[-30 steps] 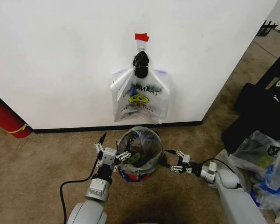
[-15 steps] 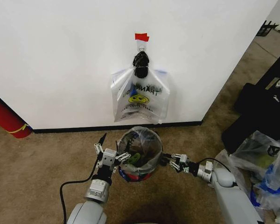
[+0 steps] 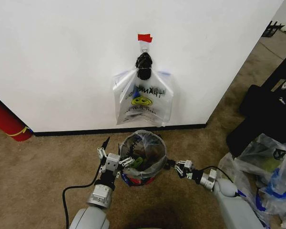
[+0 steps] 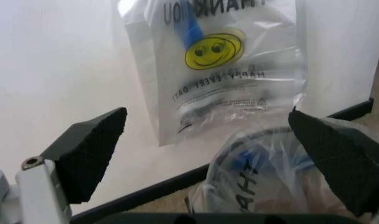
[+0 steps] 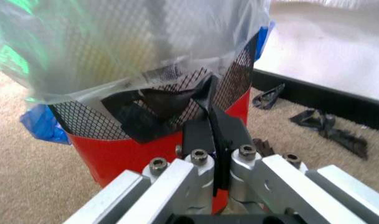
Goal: Pick up the garbage bag from the wall and place it over the trash bin.
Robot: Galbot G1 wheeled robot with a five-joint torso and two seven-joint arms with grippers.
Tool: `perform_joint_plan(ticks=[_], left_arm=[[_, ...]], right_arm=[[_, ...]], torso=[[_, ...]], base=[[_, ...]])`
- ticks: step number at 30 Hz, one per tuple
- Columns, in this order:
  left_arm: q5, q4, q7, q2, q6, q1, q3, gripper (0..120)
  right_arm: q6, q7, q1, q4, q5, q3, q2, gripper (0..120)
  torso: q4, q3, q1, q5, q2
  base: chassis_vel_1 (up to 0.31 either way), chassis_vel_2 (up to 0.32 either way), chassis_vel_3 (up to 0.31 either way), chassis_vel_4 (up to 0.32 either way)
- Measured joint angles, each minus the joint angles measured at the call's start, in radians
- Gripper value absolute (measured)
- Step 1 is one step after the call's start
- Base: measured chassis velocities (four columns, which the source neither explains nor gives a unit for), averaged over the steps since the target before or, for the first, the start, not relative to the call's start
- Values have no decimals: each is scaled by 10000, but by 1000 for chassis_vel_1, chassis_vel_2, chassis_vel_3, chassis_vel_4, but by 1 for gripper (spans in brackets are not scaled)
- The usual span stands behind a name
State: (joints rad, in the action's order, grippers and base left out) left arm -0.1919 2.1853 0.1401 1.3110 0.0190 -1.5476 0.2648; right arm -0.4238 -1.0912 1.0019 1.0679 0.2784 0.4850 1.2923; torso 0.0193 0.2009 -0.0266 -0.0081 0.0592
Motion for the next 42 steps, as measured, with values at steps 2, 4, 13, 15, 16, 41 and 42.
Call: perform_joint_plan(ticks=[2,4,13,15,16,41,42], left_arm=[[0,6,9,-13,-4,-11,8,100],[0,35,40,-37,-11,-27,27,100],[32,187,77,-123,-16,-61,58,100],[57,255,80,-146,-16,-52,70,100],[57,255,80,-146,-16,-52,70,100],[1817,747,-199,8,-46,385,1067,100],[2051,687,-390,39,-266,456,1241,100]], right_arm=[[-6,60,-6,-74,0,-17,57,0],[-12,267,-12,-207,69,-99,173,0],[7,601,123,-119,134,-145,274,0],[-109,613,249,105,113,-66,158,0],[-109,613,249,105,113,-66,158,0],[-979,9222,4962,9180,-1990,721,1979,72],[-768,10025,5174,9552,-2683,702,2202,76]], torso=[[0,0,0,-1,0],[0,0,0,1,0],[-1,0,1,2,0],[0,0,1,1,0],[0,0,1,1,0],[-1,-1,1,-4,2],[3,-1,1,-3,2]], base=[[0,0,0,0],[0,0,0,0],[0,0,0,0],[0,0,0,0],[0,0,0,0],[0,0,0,0],[0,0,0,0]])
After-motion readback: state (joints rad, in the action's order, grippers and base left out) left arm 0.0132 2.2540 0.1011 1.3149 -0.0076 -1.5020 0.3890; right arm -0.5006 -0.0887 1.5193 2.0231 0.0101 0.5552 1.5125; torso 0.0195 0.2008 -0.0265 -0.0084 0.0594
